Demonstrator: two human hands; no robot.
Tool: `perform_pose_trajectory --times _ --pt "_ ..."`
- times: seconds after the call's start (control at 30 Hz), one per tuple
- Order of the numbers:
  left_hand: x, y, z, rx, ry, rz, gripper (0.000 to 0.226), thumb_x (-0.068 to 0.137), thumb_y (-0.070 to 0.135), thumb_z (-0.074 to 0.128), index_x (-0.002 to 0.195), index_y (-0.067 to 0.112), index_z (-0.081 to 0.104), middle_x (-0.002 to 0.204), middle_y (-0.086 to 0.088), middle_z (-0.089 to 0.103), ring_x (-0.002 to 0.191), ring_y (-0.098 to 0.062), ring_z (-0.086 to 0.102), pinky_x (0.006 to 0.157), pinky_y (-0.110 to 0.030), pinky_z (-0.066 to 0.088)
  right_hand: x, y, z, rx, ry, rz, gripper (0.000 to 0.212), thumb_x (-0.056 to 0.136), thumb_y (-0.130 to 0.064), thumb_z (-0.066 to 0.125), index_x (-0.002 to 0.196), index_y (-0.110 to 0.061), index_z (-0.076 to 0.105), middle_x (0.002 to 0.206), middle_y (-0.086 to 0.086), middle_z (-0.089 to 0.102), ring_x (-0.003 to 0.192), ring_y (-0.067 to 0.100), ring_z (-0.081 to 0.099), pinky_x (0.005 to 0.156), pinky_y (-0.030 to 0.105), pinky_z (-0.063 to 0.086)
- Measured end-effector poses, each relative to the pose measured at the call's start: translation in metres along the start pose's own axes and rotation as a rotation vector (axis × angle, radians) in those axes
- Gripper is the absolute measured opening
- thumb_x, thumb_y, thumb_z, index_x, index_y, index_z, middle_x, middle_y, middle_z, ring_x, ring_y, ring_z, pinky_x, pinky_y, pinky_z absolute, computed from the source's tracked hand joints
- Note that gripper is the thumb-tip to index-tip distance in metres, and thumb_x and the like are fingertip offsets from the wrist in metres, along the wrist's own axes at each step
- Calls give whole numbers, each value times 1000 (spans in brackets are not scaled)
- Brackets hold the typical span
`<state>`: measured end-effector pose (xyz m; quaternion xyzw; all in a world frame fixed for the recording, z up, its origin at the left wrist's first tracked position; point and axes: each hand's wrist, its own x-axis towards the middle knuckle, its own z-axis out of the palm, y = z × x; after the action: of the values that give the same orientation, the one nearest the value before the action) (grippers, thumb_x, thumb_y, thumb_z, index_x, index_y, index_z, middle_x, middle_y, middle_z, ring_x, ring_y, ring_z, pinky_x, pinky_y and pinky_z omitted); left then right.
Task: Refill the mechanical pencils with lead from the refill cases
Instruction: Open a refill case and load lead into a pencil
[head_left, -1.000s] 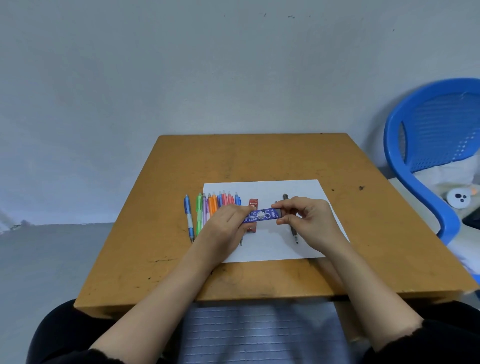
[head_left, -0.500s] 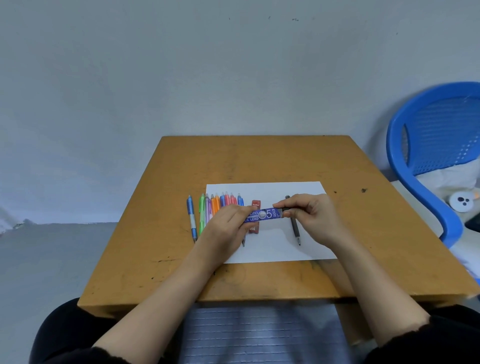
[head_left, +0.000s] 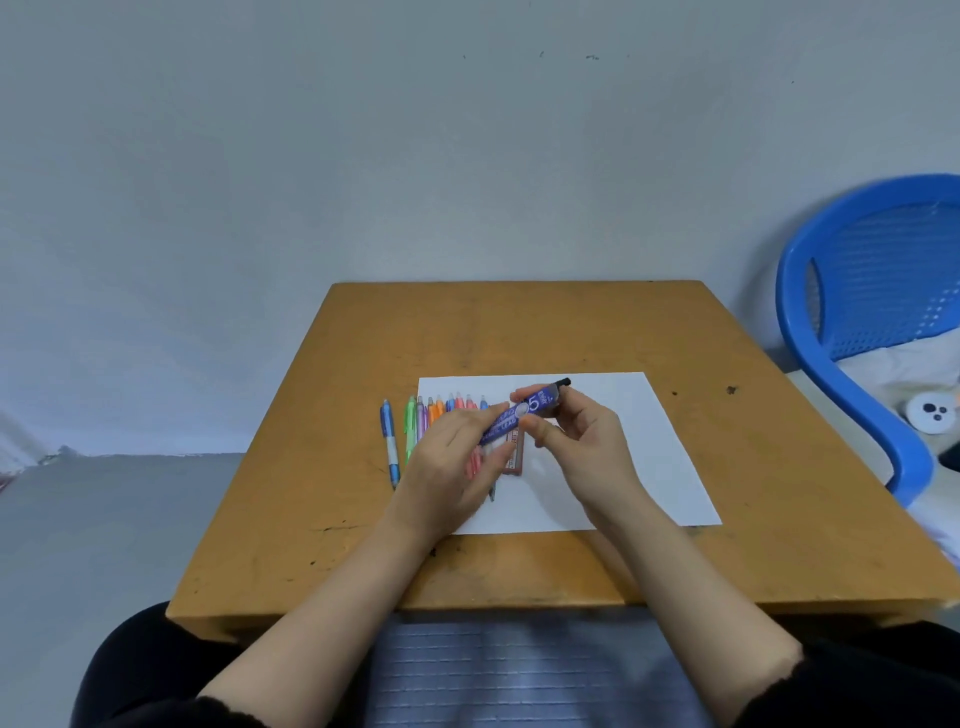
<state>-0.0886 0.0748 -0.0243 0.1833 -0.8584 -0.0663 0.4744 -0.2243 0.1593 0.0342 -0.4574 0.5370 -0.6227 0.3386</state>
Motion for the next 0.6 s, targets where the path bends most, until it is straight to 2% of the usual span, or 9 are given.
perform_pose_trajectory --times 0.1,0.17,0.27,0.37,0.43,0.47,0.53,0.6 --pt "4 3 -10 -144 -2 -108 45 101 37 40 127 3 55 110 -11 65 102 -16 59 88 -25 48 5 -6 4 95 -32 -51 20 94 -1 52 104 -15 62 98 -4 73 91 7 66 71 16 49" --pt "7 3 -16 -295 -6 -208 39 99 34 41 129 13 52 115 -3 64 107 -10 58 90 -22 46 7 -9 6 69 -60 -95 23 96 -4 49 110 -19 59 99 2 72 93 12 67 74 21 51" --pt "11 2 -19 -622 12 -470 43 94 37 41 131 19 53 120 -2 64 114 -20 59 95 -32 48 7 -4 9 -42 -84 -184 26 99 -14 41 120 -27 50 101 4 65 93 12 65 75 23 54" --pt "17 13 -20 -989 130 -746 45 93 37 41 128 12 54 122 -7 65 116 -21 60 97 -31 48 8 7 13 -248 -82 -301 33 100 -16 35 127 -30 45 97 -5 55 86 5 58 74 18 50" --pt "22 22 -22 -1252 230 -934 48 93 37 44 128 5 53 125 -15 63 117 -24 60 99 -33 47 8 18 14 -413 -60 -392 43 96 -4 34 132 -25 43 105 -10 50 98 -3 53 85 12 44" --pt "22 25 -22 -1372 279 -1027 52 91 39 46 128 3 53 125 -17 63 117 -26 60 100 -34 45 8 23 15 -471 -51 -422 49 92 2 33 134 -22 44 109 -6 49 106 -6 50 92 11 41" --pt "20 27 -22 -1532 357 -1175 59 85 42 44 126 0 55 121 -18 65 117 -27 60 101 -36 43 8 37 17 -573 -23 -483 55 87 8 34 136 -14 45 110 4 48 110 0 48 99 17 40" --pt "15 28 -21 -1603 385 -1242 58 90 44 41 124 1 57 120 -18 65 119 -28 57 101 -38 43 10 49 16 -696 43 -559 52 88 1 34 137 -10 47 106 7 48 104 13 49 94 25 44"
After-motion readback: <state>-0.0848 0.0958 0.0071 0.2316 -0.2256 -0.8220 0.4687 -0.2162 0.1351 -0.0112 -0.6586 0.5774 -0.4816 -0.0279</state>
